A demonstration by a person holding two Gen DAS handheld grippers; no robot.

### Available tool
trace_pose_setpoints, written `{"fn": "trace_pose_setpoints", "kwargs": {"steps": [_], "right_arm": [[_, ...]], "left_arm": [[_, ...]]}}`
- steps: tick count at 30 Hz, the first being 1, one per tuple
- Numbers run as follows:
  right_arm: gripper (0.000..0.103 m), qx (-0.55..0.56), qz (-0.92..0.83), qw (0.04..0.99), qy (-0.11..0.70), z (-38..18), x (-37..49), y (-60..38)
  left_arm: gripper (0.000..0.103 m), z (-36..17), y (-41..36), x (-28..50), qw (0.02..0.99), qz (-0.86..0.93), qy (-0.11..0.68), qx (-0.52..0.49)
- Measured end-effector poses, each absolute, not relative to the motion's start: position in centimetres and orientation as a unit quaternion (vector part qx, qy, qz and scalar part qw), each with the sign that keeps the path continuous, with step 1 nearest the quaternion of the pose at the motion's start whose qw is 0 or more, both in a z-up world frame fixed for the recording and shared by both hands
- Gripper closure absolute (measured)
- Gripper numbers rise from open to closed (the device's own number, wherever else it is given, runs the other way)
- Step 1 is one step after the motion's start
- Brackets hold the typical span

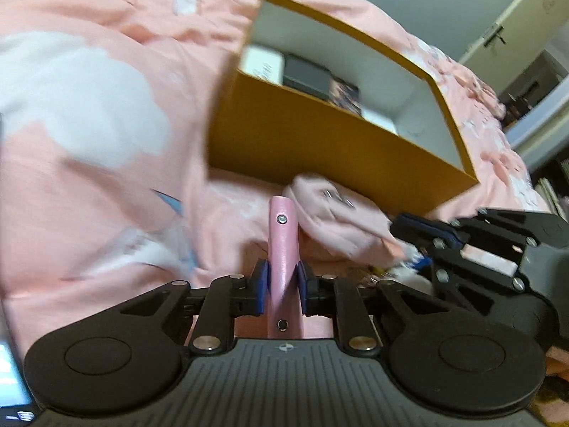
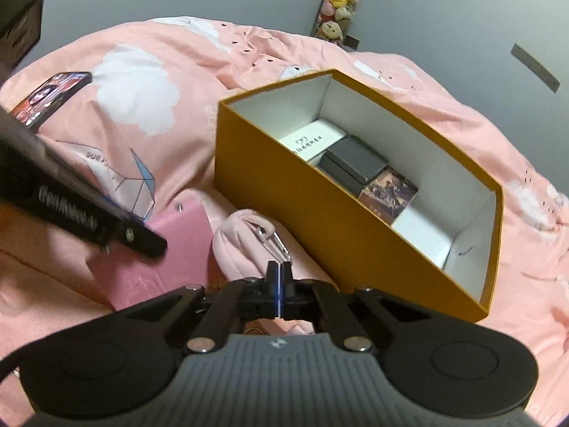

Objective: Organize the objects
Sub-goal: 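Grasp the pink pouch with the right gripper while the left grasps the pink wallet, then carry the pink pouch with the right gripper while the left carries the pink wallet over the shoebox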

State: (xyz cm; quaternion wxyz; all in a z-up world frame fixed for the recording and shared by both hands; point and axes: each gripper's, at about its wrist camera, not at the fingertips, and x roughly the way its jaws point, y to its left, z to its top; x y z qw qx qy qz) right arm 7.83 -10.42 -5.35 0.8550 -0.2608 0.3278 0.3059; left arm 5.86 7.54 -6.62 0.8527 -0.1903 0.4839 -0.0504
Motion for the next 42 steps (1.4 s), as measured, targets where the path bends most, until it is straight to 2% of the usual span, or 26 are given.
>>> {"fn": "trace_pose_setpoints", "kwargs": {"steps": [2, 4, 5, 6, 11, 15, 25, 27, 32, 35, 42], "right_arm": [[0.096, -0.279, 0.314, 0.847, 0.326, -5.7, 7.1, -9.7], [0.084, -0.303, 0.321, 0.836, 0.325, -6.4, 6.8, -8.8], [0.068, -0.318, 0.322, 0.83, 0.325, -6.8, 6.5, -8.3], [0.06, -0.333, 0.324, 0.824, 0.324, -7.3, 6.5, -8.0], [0.055, -0.411, 0.343, 0.785, 0.312, -9.2, 4.9, -6.5], [0.043, -0.466, 0.358, 0.752, 0.298, -10.5, 4.3, -5.6], [0.044, -0.545, 0.317, 0.722, 0.286, -14.3, 5.9, -4.7], [0.059, -0.55, 0.306, 0.727, 0.275, -14.5, 5.9, -4.8], [0.068, -0.522, 0.297, 0.755, 0.264, -12.7, 6.1, -5.6], [0.07, -0.473, 0.302, 0.783, 0.269, -10.3, 6.6, -6.6], [0.072, -0.246, 0.344, 0.844, 0.329, -3.7, 9.4, -10.3]], "left_arm": [[0.084, -6.3, 7.7, 6.2, 0.859, -0.029, 0.479, -0.179], [0.084, -6.6, 8.2, 6.5, 0.855, -0.02, 0.485, -0.185], [0.084, -6.6, 8.7, 6.5, 0.851, -0.021, 0.489, -0.19], [0.084, -6.9, 8.8, 6.7, 0.849, -0.02, 0.493, -0.192], [0.082, -7.6, 9.4, 6.9, 0.837, -0.025, 0.51, -0.195], [0.074, -8.2, 9.3, 7.4, 0.825, -0.029, 0.531, -0.191], [0.074, -7.5, 8.7, 6.8, 0.839, -0.016, 0.518, -0.167], [0.08, -7.3, 8.7, 6.7, 0.841, -0.017, 0.515, -0.162], [0.082, -7.1, 8.9, 6.3, 0.843, -0.024, 0.51, -0.168], [0.083, -6.6, 8.8, 6.1, 0.846, -0.034, 0.504, -0.169], [0.084, -4.1, 8.1, 5.5, 0.862, -0.058, 0.473, -0.171]]}}
